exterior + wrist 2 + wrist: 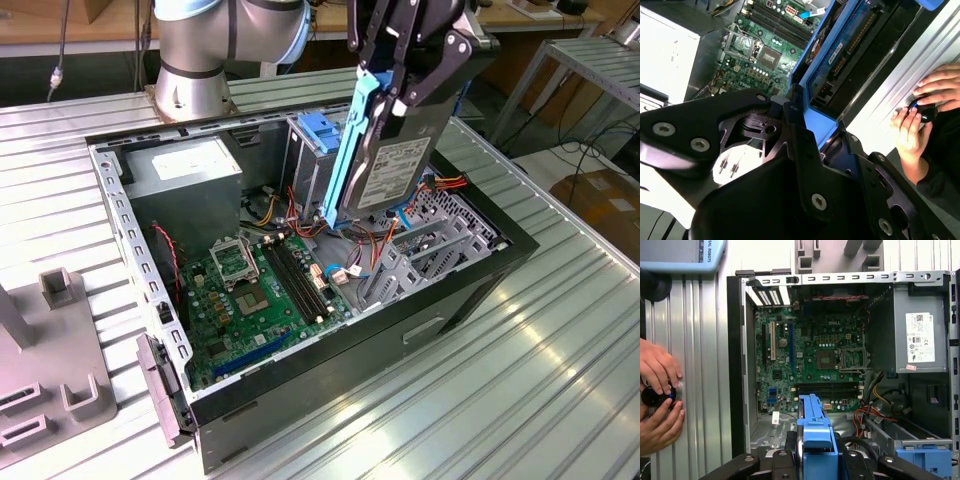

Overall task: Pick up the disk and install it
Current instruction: 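Insert the disk into the insertion slot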

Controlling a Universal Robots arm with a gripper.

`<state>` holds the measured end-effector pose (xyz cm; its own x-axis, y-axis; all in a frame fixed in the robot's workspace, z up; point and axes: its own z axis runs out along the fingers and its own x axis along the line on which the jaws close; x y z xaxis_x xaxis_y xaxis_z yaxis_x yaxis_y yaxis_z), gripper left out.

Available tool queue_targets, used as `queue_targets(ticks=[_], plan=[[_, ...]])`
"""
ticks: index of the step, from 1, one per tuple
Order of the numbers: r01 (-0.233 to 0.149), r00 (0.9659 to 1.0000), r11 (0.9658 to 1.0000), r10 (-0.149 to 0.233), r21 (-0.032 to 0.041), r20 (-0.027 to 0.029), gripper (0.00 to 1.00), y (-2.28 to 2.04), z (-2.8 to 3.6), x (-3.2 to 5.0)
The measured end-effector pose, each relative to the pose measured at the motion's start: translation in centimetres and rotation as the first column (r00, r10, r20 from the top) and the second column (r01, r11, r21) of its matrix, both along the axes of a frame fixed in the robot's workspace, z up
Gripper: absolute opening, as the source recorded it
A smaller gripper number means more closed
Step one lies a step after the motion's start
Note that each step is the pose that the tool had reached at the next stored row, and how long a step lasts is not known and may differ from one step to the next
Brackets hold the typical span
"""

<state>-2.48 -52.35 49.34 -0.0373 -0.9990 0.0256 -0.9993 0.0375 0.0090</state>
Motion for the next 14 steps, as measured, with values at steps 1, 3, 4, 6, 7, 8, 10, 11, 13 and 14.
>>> queue_targets(ticks=[1,3,4,6,7,8,10,11,13,14], plan=[[0.000,1.0000,1.0000,0.000,-0.0001,-0.0001,0.37,0.00,0.00,0.33],[0.000,1.0000,1.0000,0.000,0.0000,0.0000,0.37,0.00,0.00,1.08],[0.000,1.0000,1.0000,0.000,-0.0001,0.0000,0.37,0.00,0.00,1.38],[0.000,1.0000,1.0000,0.000,-0.0004,0.0000,0.37,0.00,-0.01,1.74],[0.000,1.0000,1.0000,0.000,-0.0006,0.0000,0.37,0.00,-0.01,1.91],[0.000,1.0000,1.0000,0.000,-0.0008,0.0000,0.37,0.00,-0.01,2.09],[0.000,1.0000,1.0000,0.000,-0.0011,0.0000,0.37,-0.06,-0.01,2.25],[0.000,1.0000,1.0000,0.000,-0.0011,0.0000,0.37,-0.16,-0.01,2.29],[0.000,1.0000,1.0000,0.000,-0.0011,0.0000,0.37,-0.47,-0.02,2.42],[0.000,1.0000,1.0000,0.000,-0.0012,0.0000,0.37,-0.59,-0.02,2.49]])
